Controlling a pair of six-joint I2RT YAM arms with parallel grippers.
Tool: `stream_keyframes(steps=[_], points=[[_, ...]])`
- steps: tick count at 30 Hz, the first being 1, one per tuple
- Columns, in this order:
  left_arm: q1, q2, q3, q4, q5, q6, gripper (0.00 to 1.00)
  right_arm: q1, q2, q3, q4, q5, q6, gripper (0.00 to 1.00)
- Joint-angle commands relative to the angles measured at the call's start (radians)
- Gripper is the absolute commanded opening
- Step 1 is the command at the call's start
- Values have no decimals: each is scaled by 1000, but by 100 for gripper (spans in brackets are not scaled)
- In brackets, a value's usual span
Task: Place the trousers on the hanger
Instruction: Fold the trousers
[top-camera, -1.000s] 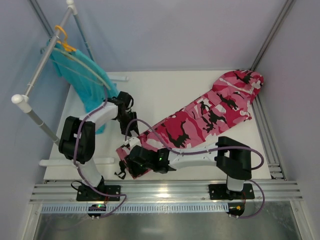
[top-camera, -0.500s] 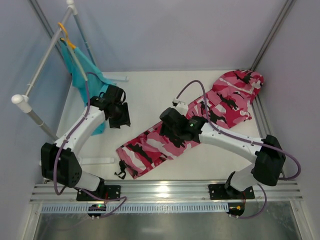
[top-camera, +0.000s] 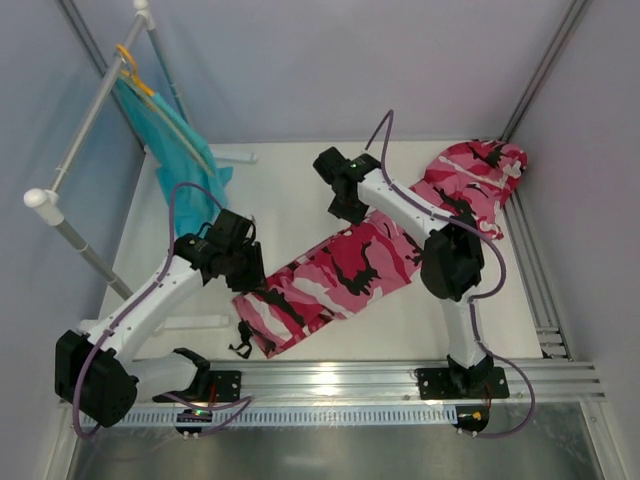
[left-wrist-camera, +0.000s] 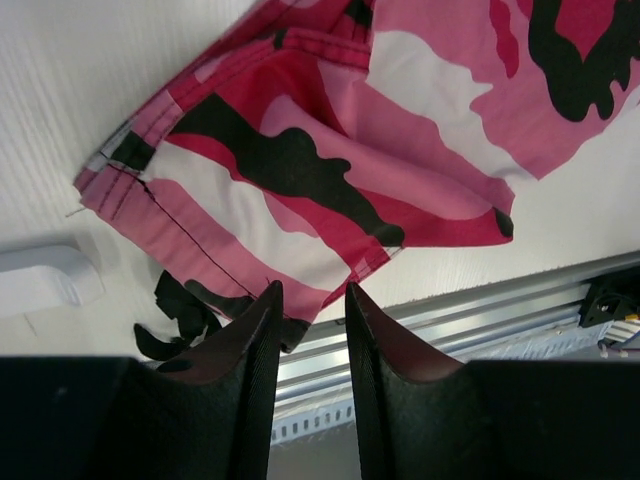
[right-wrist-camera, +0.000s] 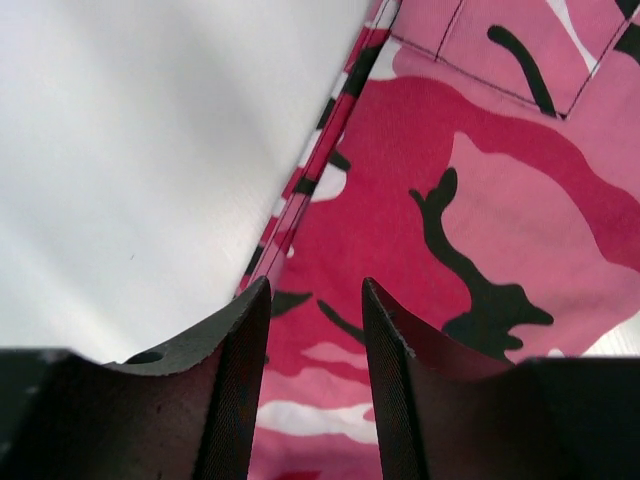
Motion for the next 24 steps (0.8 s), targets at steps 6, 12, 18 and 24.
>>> stream_keyframes(steps=[6, 12, 18, 24], points=[[-27, -79, -189, 158, 74, -104, 23, -82, 167, 168, -132, 33, -3, 45], [-36, -60, -306, 272, 77, -170, 18, -126, 211, 164, -81, 55, -5, 46], [-36, 27, -357, 339, 64, -189, 17, -159, 236, 158, -50, 86, -8, 47], [-36, 76, -387, 388, 44, -201, 16, -188, 270, 155, 5, 79, -34, 46]])
